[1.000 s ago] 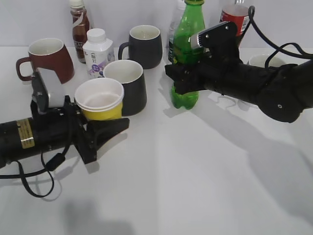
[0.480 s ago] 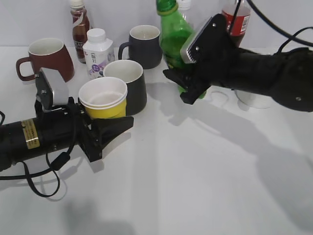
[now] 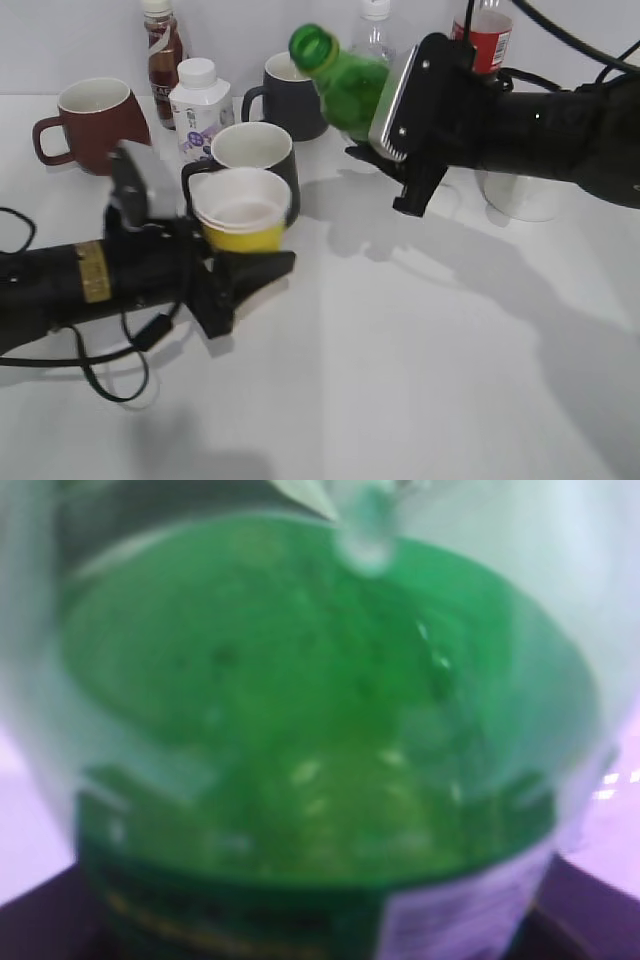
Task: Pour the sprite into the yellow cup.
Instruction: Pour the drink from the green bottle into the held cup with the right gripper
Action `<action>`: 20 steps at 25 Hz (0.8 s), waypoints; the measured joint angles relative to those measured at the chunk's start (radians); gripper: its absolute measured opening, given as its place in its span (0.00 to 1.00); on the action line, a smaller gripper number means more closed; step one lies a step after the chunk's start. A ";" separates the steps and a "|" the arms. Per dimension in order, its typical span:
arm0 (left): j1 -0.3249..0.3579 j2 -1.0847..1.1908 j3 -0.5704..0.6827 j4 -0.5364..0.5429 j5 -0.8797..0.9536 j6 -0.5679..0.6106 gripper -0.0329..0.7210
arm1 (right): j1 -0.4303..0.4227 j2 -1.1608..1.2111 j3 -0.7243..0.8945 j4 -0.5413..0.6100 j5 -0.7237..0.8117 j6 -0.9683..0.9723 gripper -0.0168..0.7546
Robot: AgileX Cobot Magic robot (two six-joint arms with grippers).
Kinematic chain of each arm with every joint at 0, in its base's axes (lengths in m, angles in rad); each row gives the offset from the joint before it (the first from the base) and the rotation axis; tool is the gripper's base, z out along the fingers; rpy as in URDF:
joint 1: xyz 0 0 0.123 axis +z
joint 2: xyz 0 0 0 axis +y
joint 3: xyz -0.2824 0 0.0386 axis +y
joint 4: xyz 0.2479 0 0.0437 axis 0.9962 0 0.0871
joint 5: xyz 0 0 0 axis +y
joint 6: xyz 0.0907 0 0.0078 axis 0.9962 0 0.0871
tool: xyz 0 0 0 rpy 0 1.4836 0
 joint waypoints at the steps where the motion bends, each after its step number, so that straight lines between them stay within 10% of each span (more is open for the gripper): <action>1: -0.016 0.000 -0.009 0.000 0.035 0.000 0.60 | 0.000 0.000 0.000 -0.011 0.014 -0.014 0.62; 20: -0.047 0.000 -0.022 0.000 0.046 -0.001 0.60 | 0.000 0.000 0.000 -0.032 0.071 -0.359 0.62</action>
